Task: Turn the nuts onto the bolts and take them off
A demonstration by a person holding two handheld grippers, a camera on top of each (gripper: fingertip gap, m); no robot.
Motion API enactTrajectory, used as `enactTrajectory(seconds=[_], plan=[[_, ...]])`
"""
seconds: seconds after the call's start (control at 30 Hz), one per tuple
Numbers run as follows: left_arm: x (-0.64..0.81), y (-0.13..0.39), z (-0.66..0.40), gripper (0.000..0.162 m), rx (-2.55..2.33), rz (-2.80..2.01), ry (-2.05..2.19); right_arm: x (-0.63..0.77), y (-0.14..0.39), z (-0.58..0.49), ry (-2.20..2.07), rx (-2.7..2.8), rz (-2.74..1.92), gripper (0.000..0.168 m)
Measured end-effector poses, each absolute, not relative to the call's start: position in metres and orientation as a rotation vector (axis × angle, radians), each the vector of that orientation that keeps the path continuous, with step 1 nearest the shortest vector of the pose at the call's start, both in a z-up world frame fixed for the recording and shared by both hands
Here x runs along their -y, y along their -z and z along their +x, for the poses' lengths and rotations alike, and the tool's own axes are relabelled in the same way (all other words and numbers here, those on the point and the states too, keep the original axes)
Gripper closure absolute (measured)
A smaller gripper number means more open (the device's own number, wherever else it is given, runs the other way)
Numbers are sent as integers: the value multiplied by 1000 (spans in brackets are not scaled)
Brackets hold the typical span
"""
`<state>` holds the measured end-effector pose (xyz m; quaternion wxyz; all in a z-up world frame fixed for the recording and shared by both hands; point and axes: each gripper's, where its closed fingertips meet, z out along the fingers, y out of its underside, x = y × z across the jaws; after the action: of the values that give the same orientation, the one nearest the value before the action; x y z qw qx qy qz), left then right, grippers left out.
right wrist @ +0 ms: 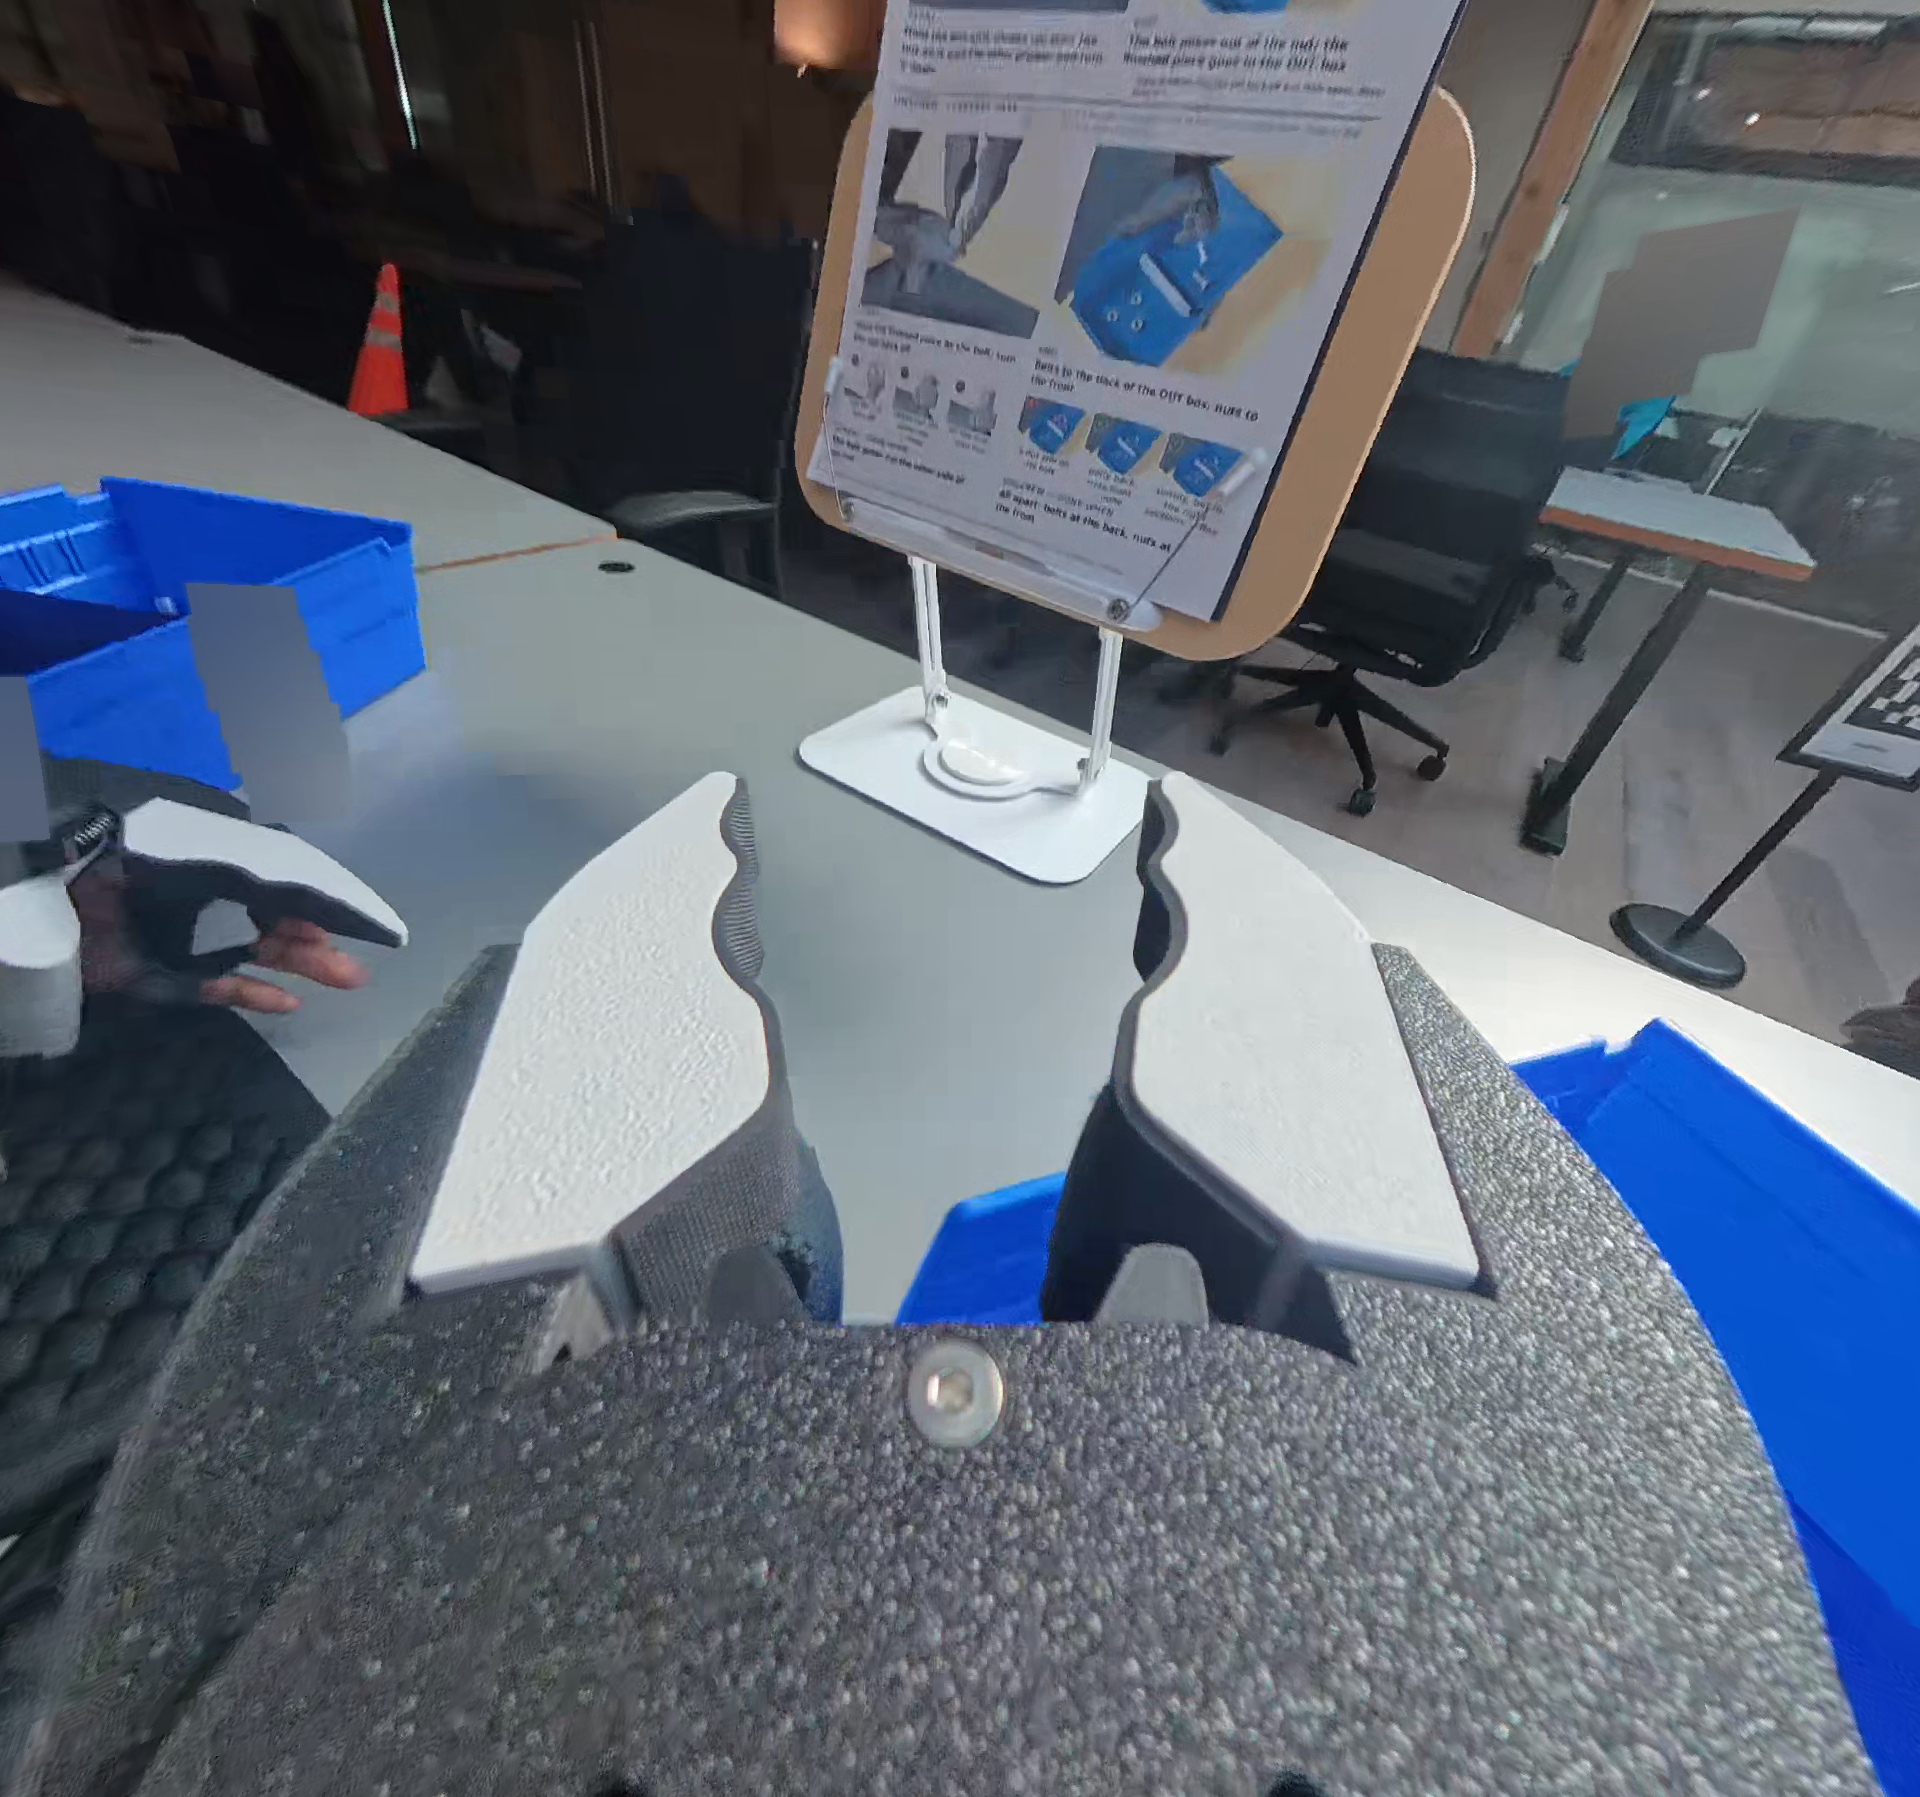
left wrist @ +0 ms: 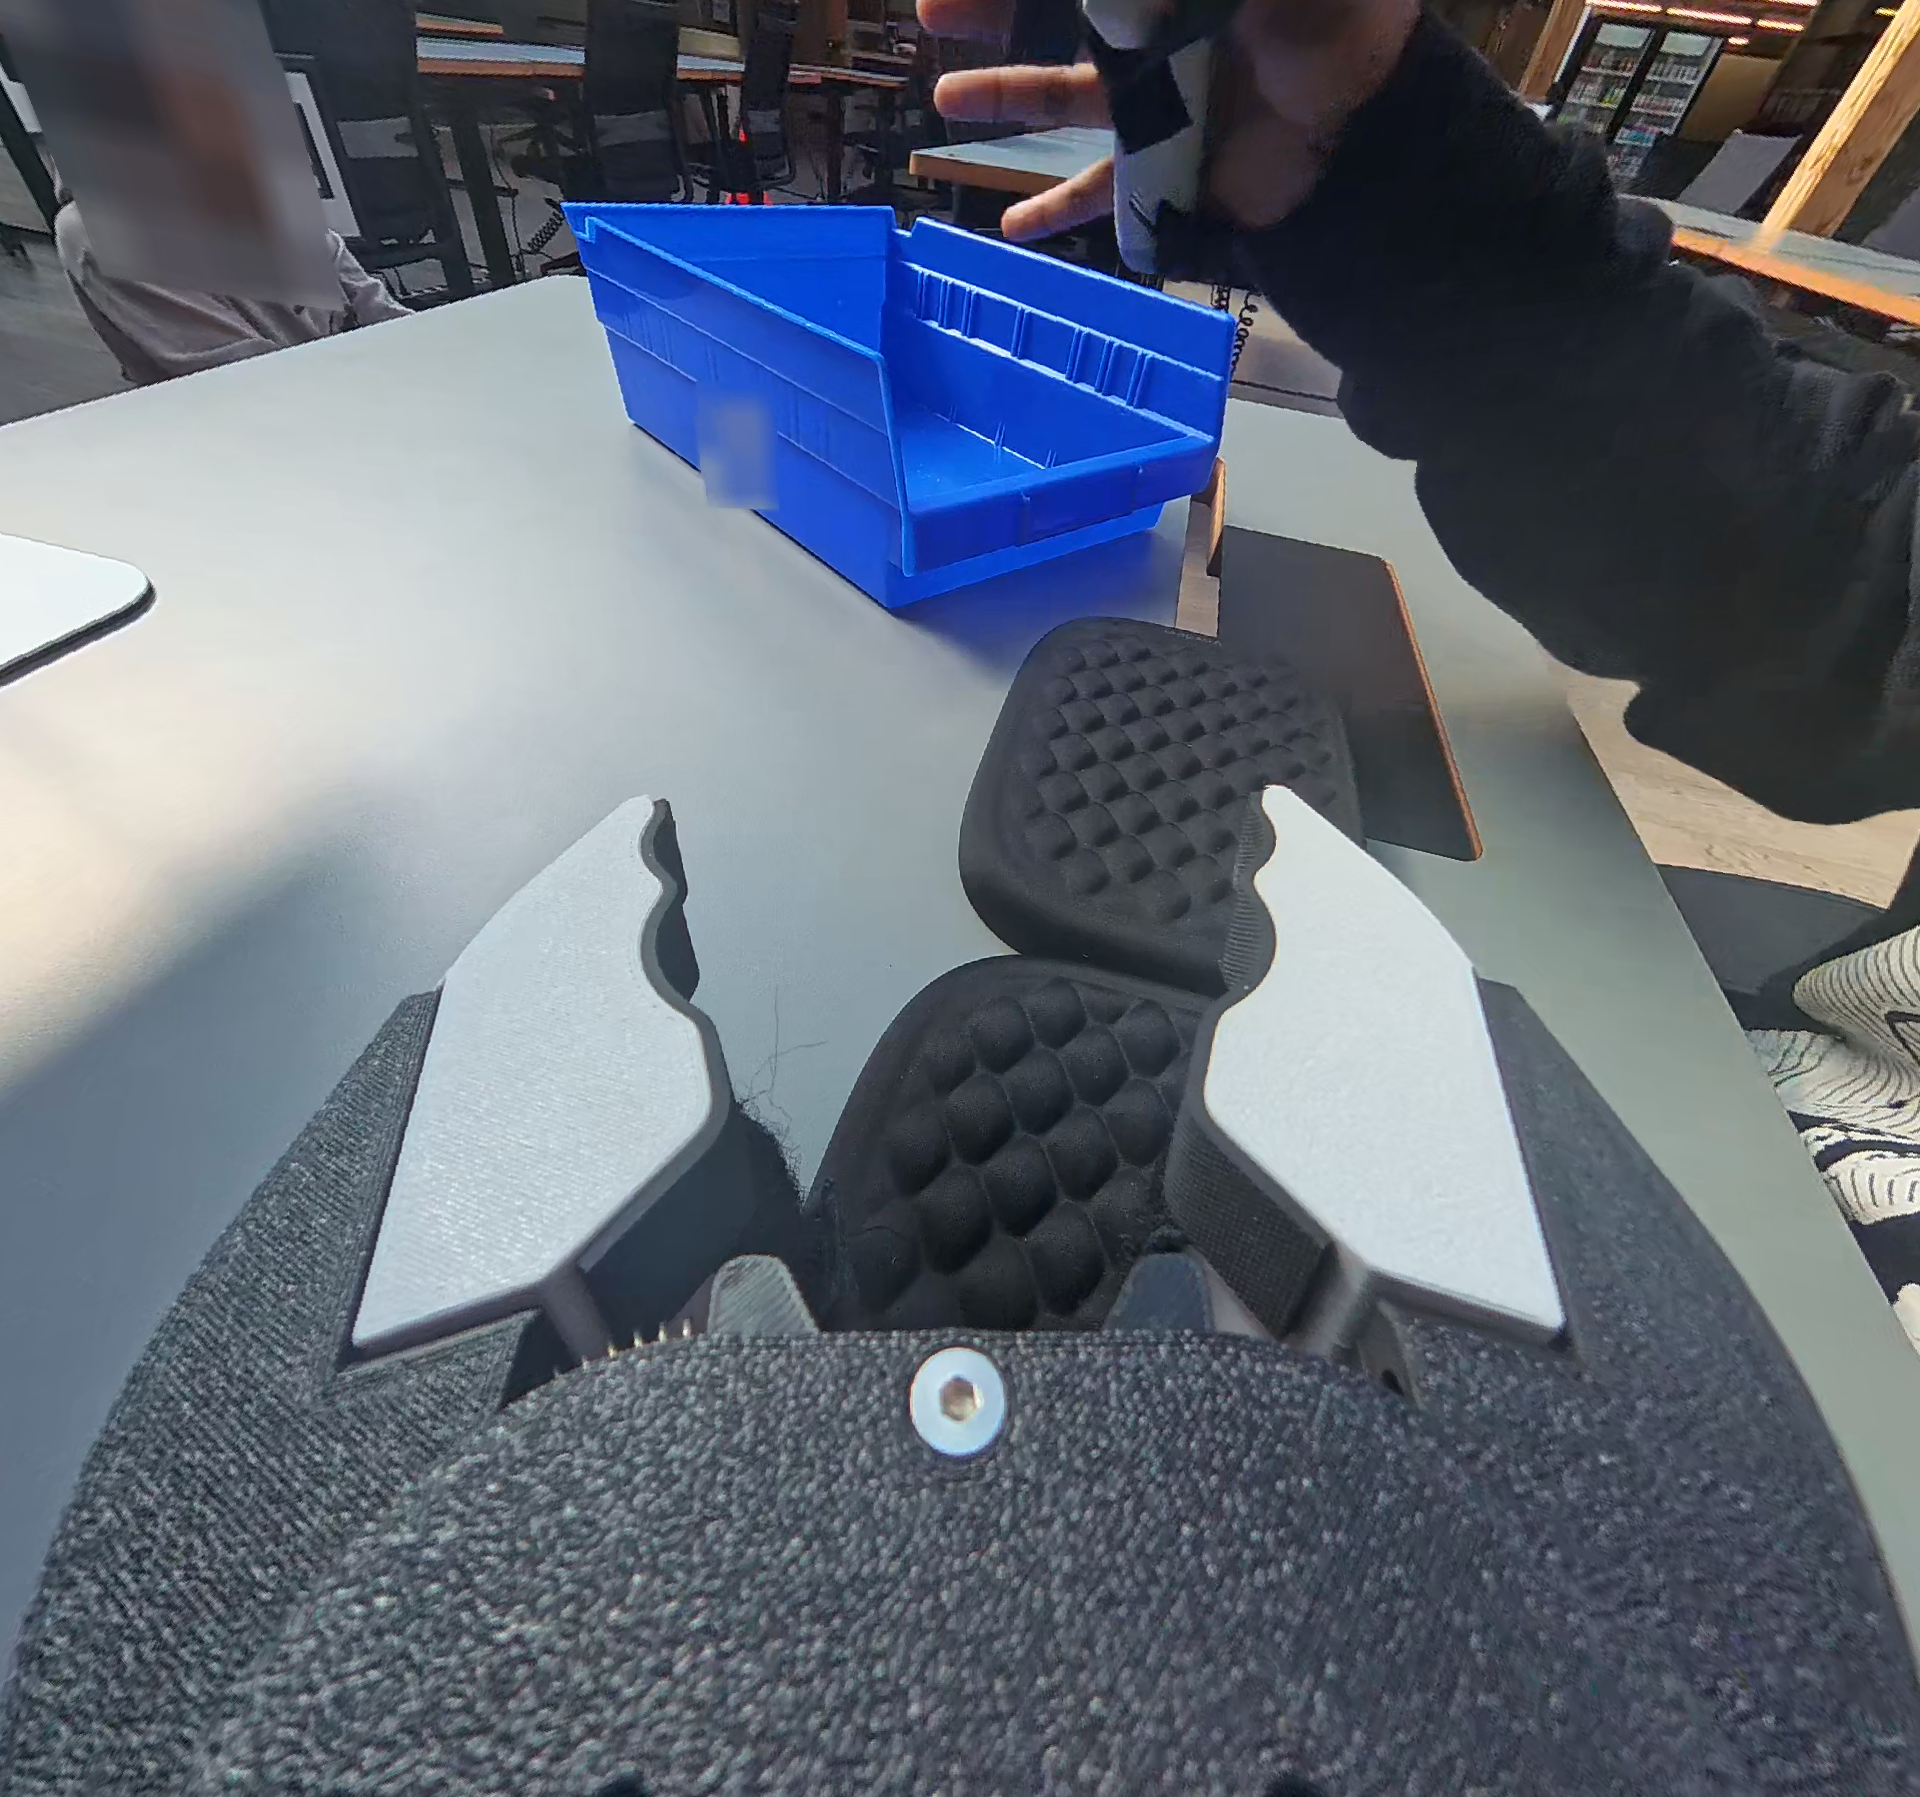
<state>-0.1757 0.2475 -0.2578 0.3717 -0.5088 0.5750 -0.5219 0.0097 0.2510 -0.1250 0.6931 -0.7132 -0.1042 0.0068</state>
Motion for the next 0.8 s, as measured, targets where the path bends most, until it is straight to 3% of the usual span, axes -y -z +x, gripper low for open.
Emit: enactTrajectory(seconds=[0.43, 0.63, 0.8], plan=[[-251, 245, -178, 65, -1406, -1257, 1334, -231, 217, -89, -51, 129, -1442, 111], [-271, 206, -217, 68, -1355, -1335, 1255, -231, 216, -86, -93, 109, -1434, 113], [-346, 167, -304, 76, -1326, -1548, 876, -230, 215, -84, -115, 91, -1427, 113]])
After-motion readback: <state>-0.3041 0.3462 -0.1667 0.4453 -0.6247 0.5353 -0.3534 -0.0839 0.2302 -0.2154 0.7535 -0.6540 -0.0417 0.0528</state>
